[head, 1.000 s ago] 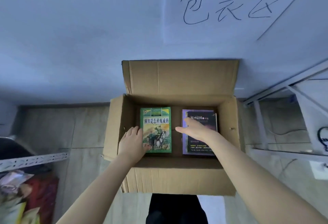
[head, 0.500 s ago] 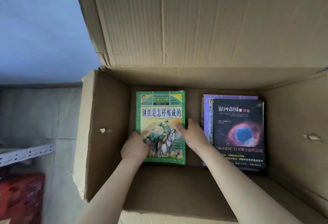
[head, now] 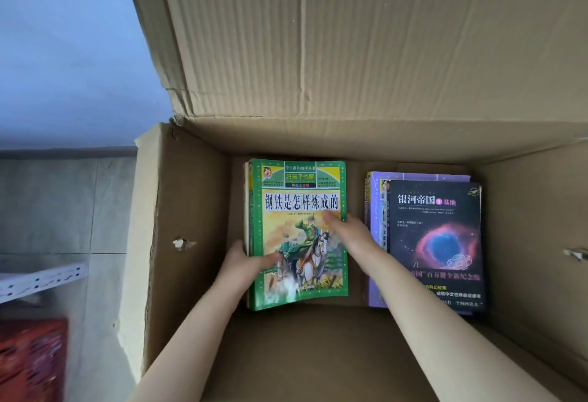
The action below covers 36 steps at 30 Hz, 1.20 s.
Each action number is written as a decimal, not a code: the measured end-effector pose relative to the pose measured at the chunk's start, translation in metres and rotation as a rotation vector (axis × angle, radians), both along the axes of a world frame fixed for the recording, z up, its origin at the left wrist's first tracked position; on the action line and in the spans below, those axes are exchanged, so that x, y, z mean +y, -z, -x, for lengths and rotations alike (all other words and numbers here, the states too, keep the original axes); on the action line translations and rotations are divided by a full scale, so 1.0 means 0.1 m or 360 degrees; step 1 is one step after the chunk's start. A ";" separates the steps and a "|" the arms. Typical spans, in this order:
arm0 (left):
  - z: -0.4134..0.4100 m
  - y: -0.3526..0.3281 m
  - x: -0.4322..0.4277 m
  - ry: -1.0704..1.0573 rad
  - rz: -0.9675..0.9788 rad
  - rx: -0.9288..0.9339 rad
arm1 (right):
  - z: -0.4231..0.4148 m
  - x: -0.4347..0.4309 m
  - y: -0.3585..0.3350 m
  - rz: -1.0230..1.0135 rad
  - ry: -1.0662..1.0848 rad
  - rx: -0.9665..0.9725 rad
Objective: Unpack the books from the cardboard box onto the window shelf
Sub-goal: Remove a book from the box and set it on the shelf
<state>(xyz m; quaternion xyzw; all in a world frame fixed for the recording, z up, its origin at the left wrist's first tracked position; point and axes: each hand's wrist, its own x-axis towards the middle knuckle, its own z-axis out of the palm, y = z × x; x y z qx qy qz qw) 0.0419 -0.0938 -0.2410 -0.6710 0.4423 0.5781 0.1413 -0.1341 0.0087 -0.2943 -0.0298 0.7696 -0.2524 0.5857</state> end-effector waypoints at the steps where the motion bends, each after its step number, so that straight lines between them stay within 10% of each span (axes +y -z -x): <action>1: 0.00 -0.05 0.03 0.0003 0.0033 0.0041 | 0.02 0.00 0.00 0.0003 0.0045 -0.0039; 18: -0.10 -0.93 0.30 -0.0045 0.0365 0.0388 | 0.18 0.17 -0.70 0.0161 0.0203 -0.0197; 36: -3.36 -4.33 1.05 -0.0657 0.0984 0.0952 | -2.57 -0.19 -4.97 0.1155 -0.0759 0.0206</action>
